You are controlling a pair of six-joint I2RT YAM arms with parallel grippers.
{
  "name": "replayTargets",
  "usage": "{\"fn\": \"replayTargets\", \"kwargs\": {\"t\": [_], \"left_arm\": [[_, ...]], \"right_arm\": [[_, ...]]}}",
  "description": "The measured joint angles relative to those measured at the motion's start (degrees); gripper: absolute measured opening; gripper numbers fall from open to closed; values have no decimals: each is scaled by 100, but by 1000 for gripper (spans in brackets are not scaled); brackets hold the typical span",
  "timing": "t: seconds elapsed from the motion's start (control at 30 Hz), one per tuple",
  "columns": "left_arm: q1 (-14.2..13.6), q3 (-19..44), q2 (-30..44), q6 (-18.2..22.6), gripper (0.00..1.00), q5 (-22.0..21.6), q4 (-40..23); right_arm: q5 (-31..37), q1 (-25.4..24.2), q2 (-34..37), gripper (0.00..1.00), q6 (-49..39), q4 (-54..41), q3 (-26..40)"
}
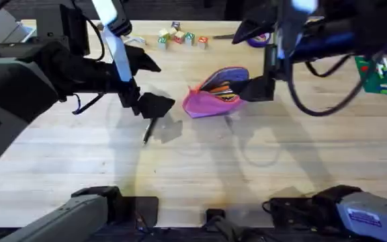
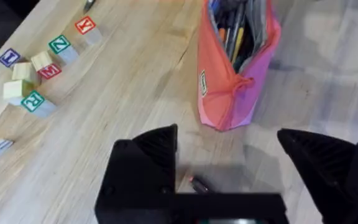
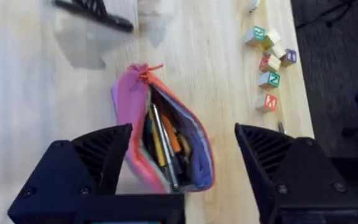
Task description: Unzip the bag, pick up the pens from the table one at a time and place them inside, then zip the bag closed.
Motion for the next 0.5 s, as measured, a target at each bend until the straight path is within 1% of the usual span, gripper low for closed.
{"fn": "replayTargets", "kwargs": {"t": [0.1, 0.23, 0.27, 0.4, 0.5], "left_arm": [[0, 0, -98, -141, 993, -344, -59], [-14, 0, -561, -501, 993, -985, -200], [-113, 0, -966, -825, 993, -1549, -392], [-367, 0, -1356, -1350, 993, -2326, -660], [-529, 0, -1479, -1833, 993, -2839, -863]], "right_arm": [[0, 0, -371, 998, 486, -148, 2], [-2, 0, -790, 998, 1037, -315, 1], [-2, 0, -1067, 998, 1440, -447, -1], [47, 0, -1385, 998, 1967, -515, -1], [346, 0, -1595, 998, 2498, -525, -1]]}}
